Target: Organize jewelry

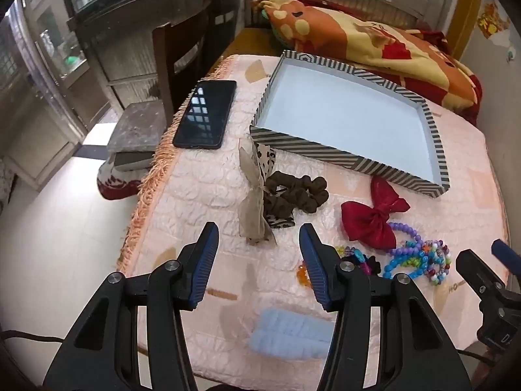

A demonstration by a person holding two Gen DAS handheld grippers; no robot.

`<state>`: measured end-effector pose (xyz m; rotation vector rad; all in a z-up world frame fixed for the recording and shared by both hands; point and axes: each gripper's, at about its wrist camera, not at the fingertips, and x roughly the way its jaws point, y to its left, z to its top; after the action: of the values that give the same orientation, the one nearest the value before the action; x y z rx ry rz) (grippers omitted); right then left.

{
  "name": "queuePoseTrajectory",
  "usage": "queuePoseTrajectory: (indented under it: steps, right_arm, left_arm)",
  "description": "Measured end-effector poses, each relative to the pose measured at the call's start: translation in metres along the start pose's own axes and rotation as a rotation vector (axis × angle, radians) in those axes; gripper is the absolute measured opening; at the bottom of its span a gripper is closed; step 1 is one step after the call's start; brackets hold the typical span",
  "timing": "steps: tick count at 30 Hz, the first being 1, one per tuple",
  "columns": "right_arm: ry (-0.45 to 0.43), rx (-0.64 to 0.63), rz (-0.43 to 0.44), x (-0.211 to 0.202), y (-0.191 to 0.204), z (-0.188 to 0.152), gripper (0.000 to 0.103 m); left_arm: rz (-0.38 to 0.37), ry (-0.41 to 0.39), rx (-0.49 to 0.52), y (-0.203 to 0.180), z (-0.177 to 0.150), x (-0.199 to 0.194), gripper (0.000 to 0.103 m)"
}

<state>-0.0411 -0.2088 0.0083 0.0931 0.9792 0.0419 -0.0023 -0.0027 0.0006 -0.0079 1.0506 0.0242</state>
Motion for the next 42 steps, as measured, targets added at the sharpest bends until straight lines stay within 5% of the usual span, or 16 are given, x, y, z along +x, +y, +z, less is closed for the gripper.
queuePoseTrajectory:
  steps: [12,21,31,42]
  right_arm:
    - [0.039,-0.047,0.043,0.001,0.011,0.006,0.103]
    - [0.032,0.066,0.016,0.006,0.011,0.014,0.103]
    - [0.014,0.016,-0.079,0.015,0.027,0.003,0.103]
    - [0.028,0.071,-0.036,0.016,0.022,0.005,0.103]
  left_arm:
    - [0.061,0.024,-0.060,0.002,-0.002,-0.014,0.051]
    - [0.002,0.021,0.015,0.002,0.013,-0.008,0.051]
    - [-0.050,-0.008,0.008,0.011,0.018,0.004,0.051]
    - [-0.025,0.016,0.054,0.003,0.018,0.009,0.051]
